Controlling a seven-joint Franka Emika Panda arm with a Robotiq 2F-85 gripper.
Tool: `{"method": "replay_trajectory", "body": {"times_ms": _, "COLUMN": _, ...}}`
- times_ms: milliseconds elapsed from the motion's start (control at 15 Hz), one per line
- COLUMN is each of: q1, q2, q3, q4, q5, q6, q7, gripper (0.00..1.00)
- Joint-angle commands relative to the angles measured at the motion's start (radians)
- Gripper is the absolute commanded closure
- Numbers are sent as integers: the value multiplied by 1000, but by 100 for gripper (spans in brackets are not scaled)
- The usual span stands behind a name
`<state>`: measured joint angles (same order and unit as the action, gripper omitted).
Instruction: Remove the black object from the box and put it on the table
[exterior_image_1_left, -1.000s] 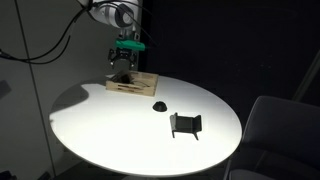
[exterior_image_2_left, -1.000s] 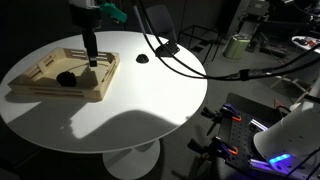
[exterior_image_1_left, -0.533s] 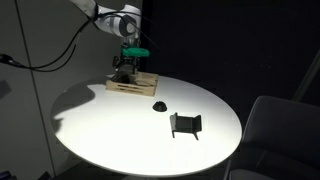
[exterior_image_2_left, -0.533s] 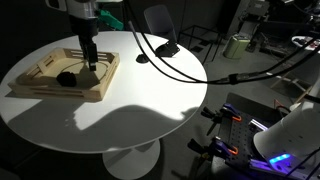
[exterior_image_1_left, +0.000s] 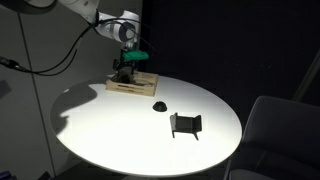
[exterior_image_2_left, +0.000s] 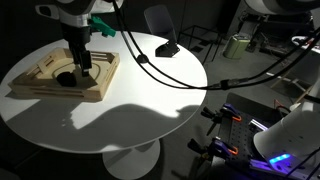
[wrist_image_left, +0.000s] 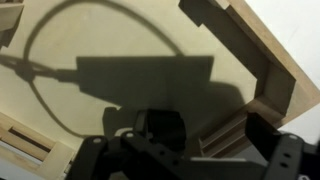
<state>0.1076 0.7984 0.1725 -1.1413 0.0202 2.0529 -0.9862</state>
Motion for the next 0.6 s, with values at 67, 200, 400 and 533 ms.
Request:
{"method": "replay_trajectory", "body": {"times_ms": 67, "q1": 9, "q2": 70, "q3": 12, "q4": 100, "q5": -34, "q6": 10, "q7": -50, "gripper": 0}}
{"method": "replay_trajectory", "body": {"times_ms": 200, "q1": 15, "q2": 87, "q3": 11, "q4": 123, "q5": -41, "q6": 8, "q7": -57, "gripper": 0}}
{"method": "replay_trajectory", "body": {"times_ms": 400, "q1": 24, "q2": 116, "q3": 12, "q4": 159, "q5": -44, "q6": -1, "q7": -64, "gripper": 0}}
{"method": "replay_trajectory", "body": {"times_ms": 533, "q1": 30, "q2": 135, "q3": 11, "q4": 185, "q5": -43, "q6": -6, "q7": -63, "gripper": 0}}
